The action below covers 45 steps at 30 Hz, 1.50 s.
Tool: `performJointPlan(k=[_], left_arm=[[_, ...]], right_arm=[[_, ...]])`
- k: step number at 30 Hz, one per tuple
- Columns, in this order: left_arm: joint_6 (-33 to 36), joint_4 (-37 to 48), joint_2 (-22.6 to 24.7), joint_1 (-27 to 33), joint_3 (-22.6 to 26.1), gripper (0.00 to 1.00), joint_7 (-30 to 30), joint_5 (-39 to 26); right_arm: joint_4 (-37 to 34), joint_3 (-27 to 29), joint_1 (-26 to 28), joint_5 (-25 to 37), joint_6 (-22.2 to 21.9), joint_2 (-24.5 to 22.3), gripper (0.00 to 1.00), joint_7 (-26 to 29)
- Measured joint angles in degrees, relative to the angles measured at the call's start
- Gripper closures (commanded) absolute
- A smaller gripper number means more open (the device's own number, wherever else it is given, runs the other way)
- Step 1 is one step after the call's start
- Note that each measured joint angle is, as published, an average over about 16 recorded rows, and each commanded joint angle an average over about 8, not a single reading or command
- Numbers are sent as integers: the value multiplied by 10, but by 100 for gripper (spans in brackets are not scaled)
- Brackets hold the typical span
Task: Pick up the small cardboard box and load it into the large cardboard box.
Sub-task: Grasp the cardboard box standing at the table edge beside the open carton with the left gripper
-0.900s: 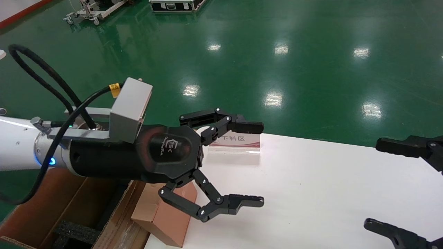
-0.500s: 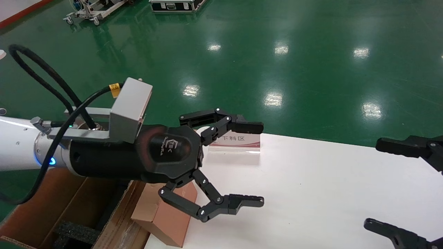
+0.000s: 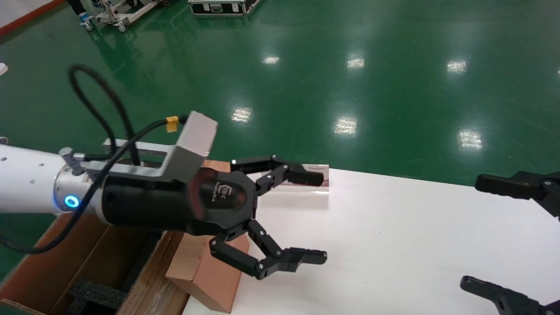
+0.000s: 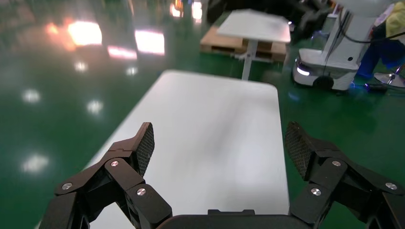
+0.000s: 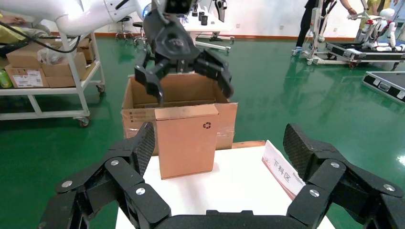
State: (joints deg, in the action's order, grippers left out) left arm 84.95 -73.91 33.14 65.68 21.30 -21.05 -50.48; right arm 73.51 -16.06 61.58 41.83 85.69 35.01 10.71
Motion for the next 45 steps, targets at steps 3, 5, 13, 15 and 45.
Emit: performJointPlan(k=[3,5,13,15,45], left_arm=[[6,-4,-3,29,25,0,-56,-46],[12,-7,-4,52,45,0,-98,-81],[41,-23,8,171,142,0,-286,-241],[47,-26,13,204,169,0,-329,-279],[53,-38,51,532,584,0,-641,-374]], right_arm=[[0,0,0,0,0,0,0,0],[0,0,0,0,0,0,0,0],[0,-1,0,0,0,0,0,0],[0,-1,0,0,0,0,0,0],[0,-2,0,-1,-1,-1,0,-1]])
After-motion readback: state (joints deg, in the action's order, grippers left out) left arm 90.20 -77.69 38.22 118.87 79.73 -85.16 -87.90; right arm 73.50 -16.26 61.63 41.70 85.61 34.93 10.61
